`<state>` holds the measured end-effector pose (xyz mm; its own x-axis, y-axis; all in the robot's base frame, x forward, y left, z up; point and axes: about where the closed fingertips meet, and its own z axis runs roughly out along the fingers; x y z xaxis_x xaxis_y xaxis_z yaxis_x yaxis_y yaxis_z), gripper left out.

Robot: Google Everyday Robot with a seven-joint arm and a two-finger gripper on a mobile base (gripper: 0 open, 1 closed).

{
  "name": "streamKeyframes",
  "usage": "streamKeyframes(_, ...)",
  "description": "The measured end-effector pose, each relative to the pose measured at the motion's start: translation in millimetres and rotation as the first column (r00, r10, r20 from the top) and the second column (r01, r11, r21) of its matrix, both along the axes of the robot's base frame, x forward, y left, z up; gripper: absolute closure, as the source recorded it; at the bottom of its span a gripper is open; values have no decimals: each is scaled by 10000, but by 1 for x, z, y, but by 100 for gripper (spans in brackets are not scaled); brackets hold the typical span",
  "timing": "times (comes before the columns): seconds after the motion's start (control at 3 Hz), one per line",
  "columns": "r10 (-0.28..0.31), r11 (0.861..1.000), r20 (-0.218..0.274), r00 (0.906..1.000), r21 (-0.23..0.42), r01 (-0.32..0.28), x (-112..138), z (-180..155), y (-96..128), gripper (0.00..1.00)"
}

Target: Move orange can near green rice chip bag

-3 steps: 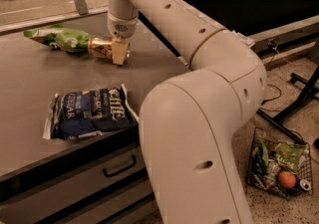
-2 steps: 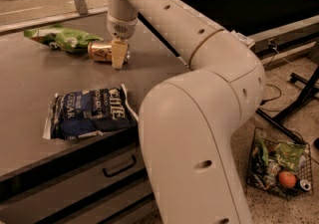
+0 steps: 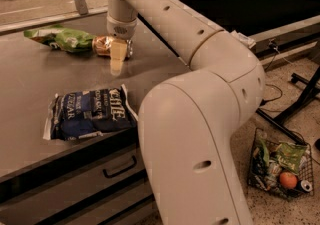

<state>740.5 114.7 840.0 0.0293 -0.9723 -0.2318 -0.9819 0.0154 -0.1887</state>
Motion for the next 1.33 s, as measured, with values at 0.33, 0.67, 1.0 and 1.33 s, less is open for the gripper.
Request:
streamKeyframes(0.33, 131, 9999, 146, 9998, 87, -132, 1, 2, 2, 0)
streamKeyframes(0.67, 43, 9999, 764, 9971, -156, -31, -3, 26, 2, 0)
streamKeyframes(1.0, -141, 9995, 1561, 9876, -265, 184, -13, 61, -6, 0)
streamKeyframes(1.33, -140, 9995, 1560, 9877, -265, 184, -13, 61, -6, 0)
